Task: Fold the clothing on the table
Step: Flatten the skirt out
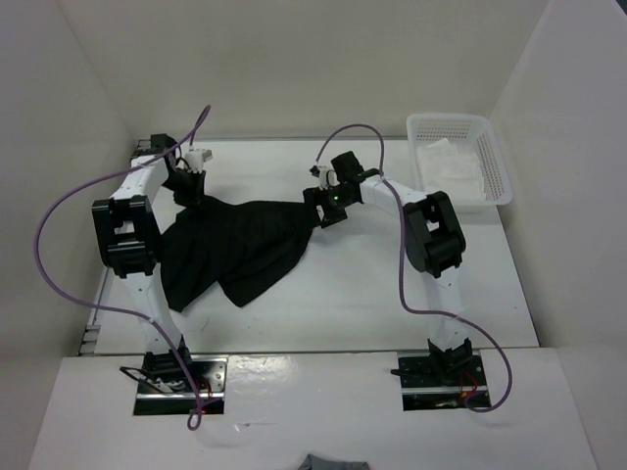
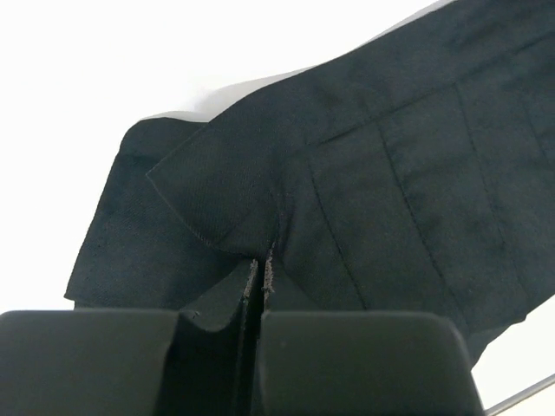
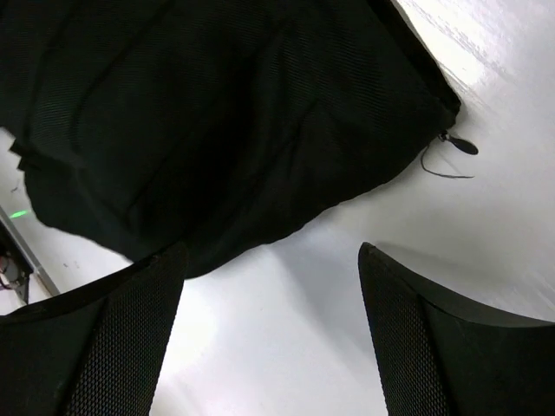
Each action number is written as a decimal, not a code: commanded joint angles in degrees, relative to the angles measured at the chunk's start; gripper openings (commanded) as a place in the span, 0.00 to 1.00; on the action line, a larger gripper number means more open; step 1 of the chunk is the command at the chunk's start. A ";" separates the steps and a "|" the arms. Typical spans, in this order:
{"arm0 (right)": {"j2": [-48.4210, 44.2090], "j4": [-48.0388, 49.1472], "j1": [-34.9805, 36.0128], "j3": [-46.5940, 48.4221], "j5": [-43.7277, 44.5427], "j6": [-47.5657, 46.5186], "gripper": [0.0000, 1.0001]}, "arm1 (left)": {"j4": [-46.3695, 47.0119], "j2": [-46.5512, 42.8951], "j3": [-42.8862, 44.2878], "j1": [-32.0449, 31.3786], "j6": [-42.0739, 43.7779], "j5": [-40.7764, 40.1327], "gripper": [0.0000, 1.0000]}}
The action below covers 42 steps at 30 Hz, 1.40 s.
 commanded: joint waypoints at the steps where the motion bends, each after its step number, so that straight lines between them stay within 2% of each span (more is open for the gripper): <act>1: 1.09 2.28 0.21 2.02 -0.98 1.33 0.83 | 0.68 -4.41 -1.54 -0.16 0.13 2.00 0.00; 12: 1.09 6.76 -0.84 3.69 0.78 1.32 0.83 | 0.68 -8.10 -5.50 -0.16 1.27 3.14 0.00; 26: 6.80 6.76 -1.90 9.14 0.25 1.85 0.81 | 0.68 -8.64 -6.64 -0.16 1.27 2.61 0.00; 42: 10.31 5.62 -2.43 13.53 -0.89 1.33 0.65 | 0.68 -9.69 -8.22 -0.16 1.80 2.61 0.00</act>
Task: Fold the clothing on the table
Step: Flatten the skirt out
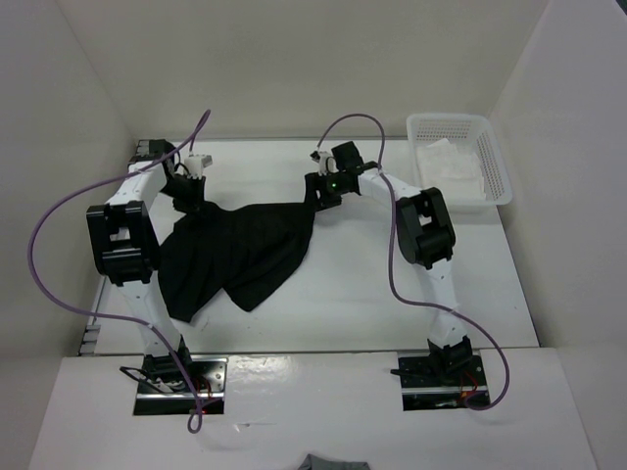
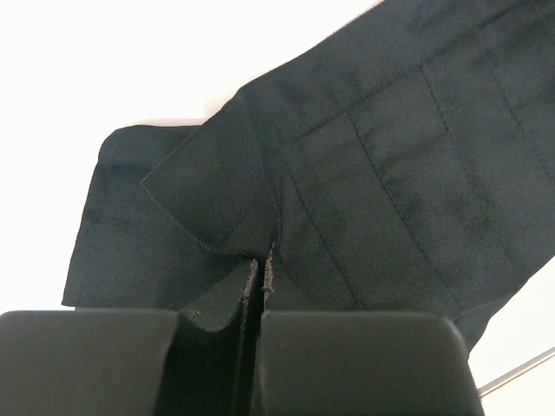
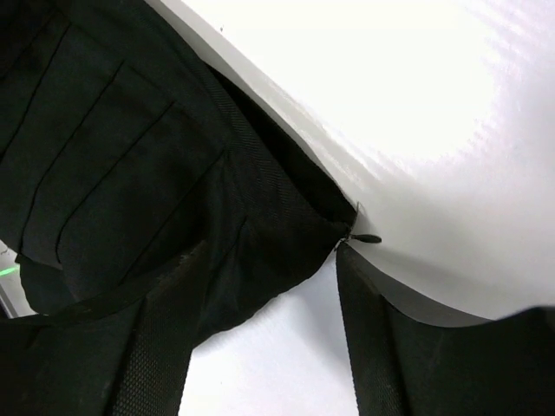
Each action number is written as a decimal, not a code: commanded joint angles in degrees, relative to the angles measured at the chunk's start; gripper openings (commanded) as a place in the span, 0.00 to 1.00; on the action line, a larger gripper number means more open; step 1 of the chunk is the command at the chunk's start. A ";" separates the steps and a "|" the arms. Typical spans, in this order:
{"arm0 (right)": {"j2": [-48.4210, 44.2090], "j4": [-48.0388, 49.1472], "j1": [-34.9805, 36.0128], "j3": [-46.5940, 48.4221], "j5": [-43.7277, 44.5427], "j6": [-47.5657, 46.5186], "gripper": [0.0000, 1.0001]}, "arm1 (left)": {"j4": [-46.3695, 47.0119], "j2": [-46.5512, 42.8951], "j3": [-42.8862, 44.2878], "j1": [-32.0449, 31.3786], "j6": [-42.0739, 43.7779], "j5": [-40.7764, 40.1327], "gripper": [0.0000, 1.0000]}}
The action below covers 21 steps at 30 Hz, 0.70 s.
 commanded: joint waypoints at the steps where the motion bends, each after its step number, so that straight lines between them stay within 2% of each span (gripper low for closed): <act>1: 1.95 0.57 -0.31 4.29 -1.05 -0.31 0.63 | -0.33 -3.72 -0.83 -0.14 1.41 1.69 0.00; 5: 3.96 -0.57 0.22 7.01 -1.57 -0.83 0.60 | -0.33 -4.25 -1.36 -0.14 1.41 2.22 0.00; 9: 5.02 -1.10 0.75 8.16 -1.57 -0.84 0.51 | -0.33 -4.25 -1.36 -0.14 1.93 2.22 0.00; 11: 5.54 -1.63 0.75 8.16 -1.05 -1.36 0.34 | -0.33 -4.25 -1.88 -0.14 1.94 2.22 0.00; 12: 5.55 -1.63 0.75 8.16 -0.52 -1.37 0.20 | 0.20 -4.25 -1.89 -0.14 1.94 2.22 0.00; 15: 5.55 -2.15 0.75 8.16 0.18 -1.37 0.01 | 0.20 -4.25 -1.89 -0.14 1.94 2.22 0.00; 21: -4.63 -5.48 0.75 8.16 1.94 -2.50 0.00 | -0.33 -10.65 -0.04 0.39 1.41 3.89 0.00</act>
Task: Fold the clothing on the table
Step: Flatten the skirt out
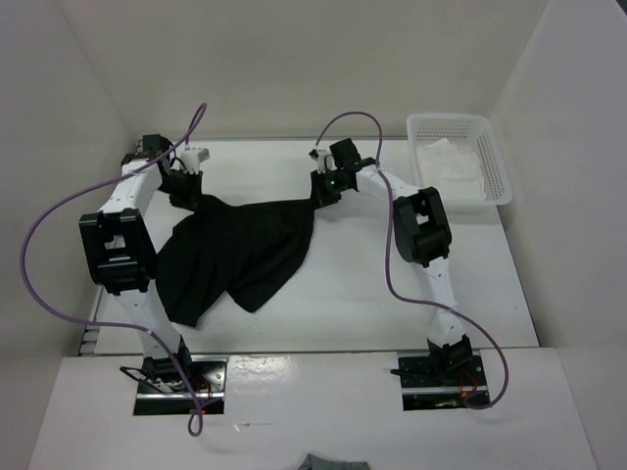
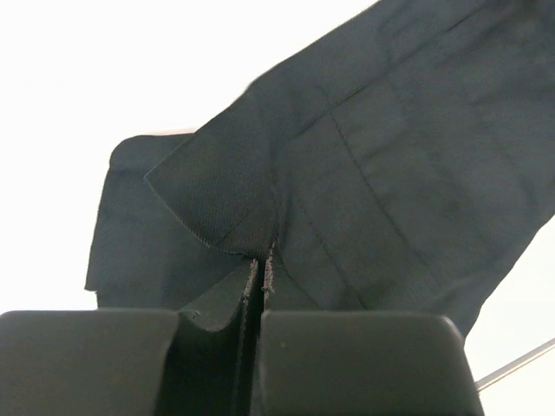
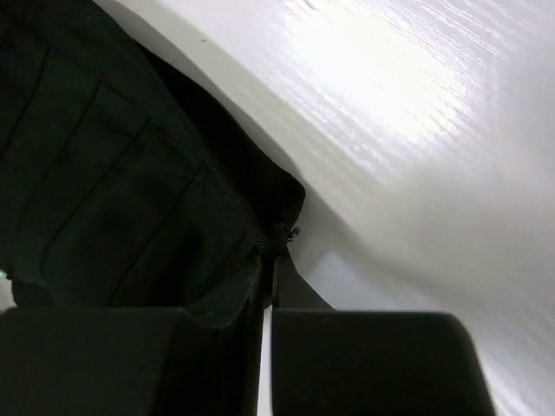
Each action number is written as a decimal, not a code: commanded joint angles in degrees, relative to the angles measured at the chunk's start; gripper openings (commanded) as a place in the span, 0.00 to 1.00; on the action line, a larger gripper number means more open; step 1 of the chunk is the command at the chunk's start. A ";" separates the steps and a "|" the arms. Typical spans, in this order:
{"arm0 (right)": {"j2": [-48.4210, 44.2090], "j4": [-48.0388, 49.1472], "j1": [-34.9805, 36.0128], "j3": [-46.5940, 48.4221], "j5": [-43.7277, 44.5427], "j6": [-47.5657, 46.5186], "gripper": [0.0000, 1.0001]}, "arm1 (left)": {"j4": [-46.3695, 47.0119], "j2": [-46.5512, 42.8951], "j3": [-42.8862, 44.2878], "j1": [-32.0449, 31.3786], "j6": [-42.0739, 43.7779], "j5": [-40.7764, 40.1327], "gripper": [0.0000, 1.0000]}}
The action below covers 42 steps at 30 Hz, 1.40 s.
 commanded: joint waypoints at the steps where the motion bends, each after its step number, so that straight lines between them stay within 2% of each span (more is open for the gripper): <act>1: -10.76 -2.65 0.99 2.48 1.81 -1.48 0.00 | -0.26 -8.47 2.25 0.32 1.37 3.45 0.00; 5: -25.93 -3.27 1.69 -0.59 5.48 -4.02 0.00 | 1.49 -19.98 2.26 0.32 0.84 5.29 0.00; 9: -34.48 -5.55 5.03 -4.10 11.48 -8.16 0.00 | 5.79 -30.70 -1.86 -0.29 -1.09 7.23 0.00; 16: -44.34 -6.17 9.16 -9.20 15.87 -11.40 0.00 | 10.02 -46.27 -10.39 -2.40 -2.33 8.38 0.00; 23: -51.90 -8.45 9.16 -9.21 15.35 -13.87 0.00 | 12.48 -62.34 -14.79 -2.40 -3.21 7.24 0.00; 29: -58.06 -9.76 9.16 -12.29 14.82 -16.59 0.00 | 10.82 -68.59 -16.54 -2.40 -4.34 8.03 0.00; 33: -64.11 -11.08 8.38 -14.04 10.70 -18.88 0.00 | 10.29 -72.47 -16.55 -2.40 -5.05 8.03 0.00; 37: -72.45 -8.81 3.64 -18.34 1.14 -18.10 0.00 | 9.58 -75.81 -16.55 -1.79 -7.07 9.25 0.00; 42: -76.25 -8.28 2.40 -21.34 0.32 -17.39 0.00 | 9.06 -78.27 -18.40 -1.26 -7.07 11.27 0.00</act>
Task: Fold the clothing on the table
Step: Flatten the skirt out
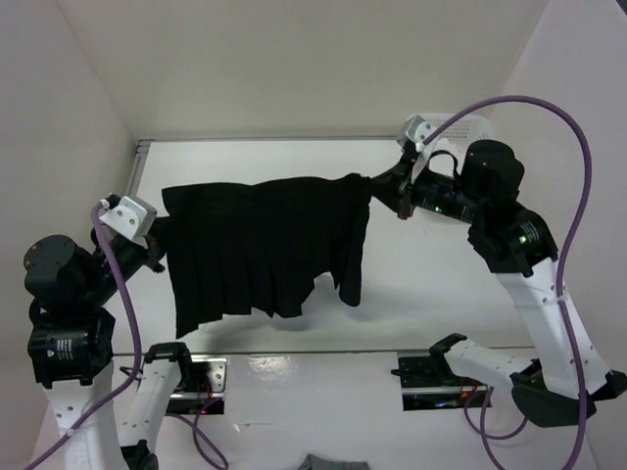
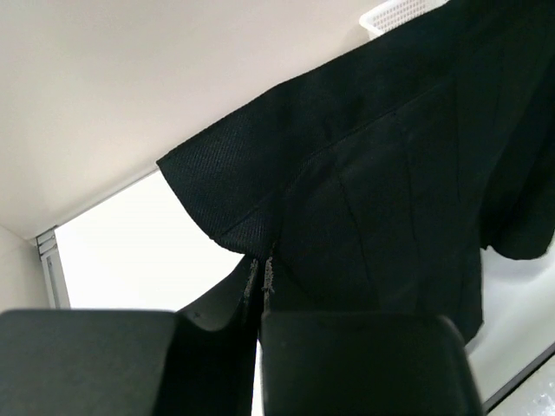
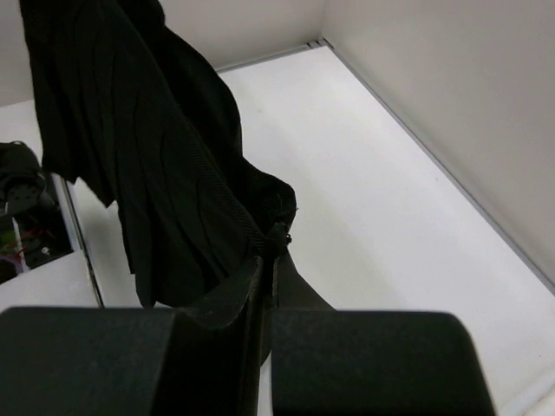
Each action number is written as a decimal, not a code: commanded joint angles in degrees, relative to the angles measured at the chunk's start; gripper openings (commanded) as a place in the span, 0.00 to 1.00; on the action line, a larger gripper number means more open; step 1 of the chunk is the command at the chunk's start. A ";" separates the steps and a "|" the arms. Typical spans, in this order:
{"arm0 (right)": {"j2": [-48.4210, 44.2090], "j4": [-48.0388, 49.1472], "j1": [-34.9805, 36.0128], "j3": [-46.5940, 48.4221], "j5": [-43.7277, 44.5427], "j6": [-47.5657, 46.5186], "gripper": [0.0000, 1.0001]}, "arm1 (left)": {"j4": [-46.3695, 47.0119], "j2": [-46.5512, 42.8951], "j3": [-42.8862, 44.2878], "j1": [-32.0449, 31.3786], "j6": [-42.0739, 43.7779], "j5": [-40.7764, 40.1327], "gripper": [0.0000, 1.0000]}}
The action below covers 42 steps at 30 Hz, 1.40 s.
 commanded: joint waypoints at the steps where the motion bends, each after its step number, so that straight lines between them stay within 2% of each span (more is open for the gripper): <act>1: -0.76 2.34 -0.77 -1.19 -2.19 -0.04 0.00 | 1.02 -0.92 -0.32 0.88 -0.10 1.35 0.00; 7: -1.47 2.87 -1.30 -3.82 -4.74 0.49 0.00 | 0.31 0.56 -0.32 0.88 1.13 2.50 0.00; 13: 5.99 4.97 -1.30 -5.58 -4.74 1.02 0.00 | 3.11 6.98 -0.32 0.88 1.66 3.55 0.00; 16: 11.26 5.60 -1.30 -4.89 -2.29 1.02 0.00 | 6.45 10.76 -3.30 0.88 2.71 2.94 0.00; 22: 22.78 9.19 -1.30 -1.80 6.14 0.49 0.00 | 14.45 24.37 -5.59 0.88 3.95 0.83 0.00; 24: 26.63 12.00 -1.30 -0.50 9.91 -0.03 0.00 | 17.08 30.17 -4.20 0.88 3.34 0.83 0.00; 28: 33.49 14.02 -2.87 4.16 12.13 -0.04 0.00 | 21.91 38.61 0.28 0.88 1.92 0.30 0.00; 32: 39.83 16.49 -5.42 8.38 15.64 -0.04 0.00 | 23.25 48.88 5.56 0.36 1.40 -1.63 0.00; 39: 49.59 17.55 -5.96 15.07 20.57 -0.30 0.00 | 26.41 60.49 10.66 -0.17 0.87 -5.85 0.00; 40: 51.60 17.55 -5.96 15.07 22.40 0.40 0.04 | 26.41 61.64 10.66 -0.17 0.87 -5.85 0.05; 42: 53.63 17.55 -5.96 17.09 24.25 1.10 0.28 | 26.41 63.84 12.86 -0.70 0.87 -6.99 0.30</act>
